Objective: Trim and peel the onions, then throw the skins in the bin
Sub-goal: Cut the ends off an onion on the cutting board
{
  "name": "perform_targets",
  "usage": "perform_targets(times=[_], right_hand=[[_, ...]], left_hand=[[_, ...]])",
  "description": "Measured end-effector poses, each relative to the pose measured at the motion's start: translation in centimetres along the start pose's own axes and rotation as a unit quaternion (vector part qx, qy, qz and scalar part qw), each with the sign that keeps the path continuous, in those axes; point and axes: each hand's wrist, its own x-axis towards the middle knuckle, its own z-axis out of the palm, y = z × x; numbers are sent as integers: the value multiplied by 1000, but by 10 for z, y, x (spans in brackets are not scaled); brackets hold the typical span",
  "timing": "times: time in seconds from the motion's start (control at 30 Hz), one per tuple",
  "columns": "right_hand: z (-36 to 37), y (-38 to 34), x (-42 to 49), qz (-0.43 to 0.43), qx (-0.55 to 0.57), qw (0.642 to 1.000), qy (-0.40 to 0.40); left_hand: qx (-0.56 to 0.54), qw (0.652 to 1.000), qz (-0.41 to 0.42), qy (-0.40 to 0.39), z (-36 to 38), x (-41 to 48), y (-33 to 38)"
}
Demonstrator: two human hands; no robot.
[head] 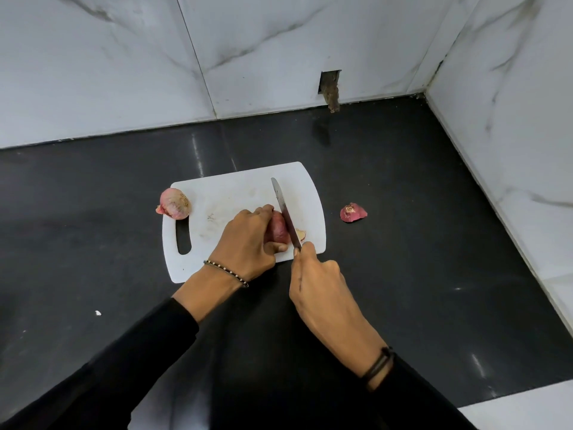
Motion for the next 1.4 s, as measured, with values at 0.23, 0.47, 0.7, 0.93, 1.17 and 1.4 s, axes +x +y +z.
perform_targets(times=[0.23,0.47,0.7,0.93,1.17,1.4], right_hand=[[-4,-6,3,15,11,1000,-4],[3,-1,-9,19,6,1000,-6],[6,-6,1,32,11,999,19],[12,-9,-17,65,-9,998,-1],[17,-16,6,55,0,998,34],[27,-14,-17,93,-9,995,25]], left_hand=[[28,999,-9,-26,-5,4,10],[58,998,7,-34,-5,8,11],[76,997,10,-33,-11,6,19],[53,998,0,-40,-10,3,15],[49,998,-1,-35,-8,0,17],[66,997,7,-32,-6,0,13]])
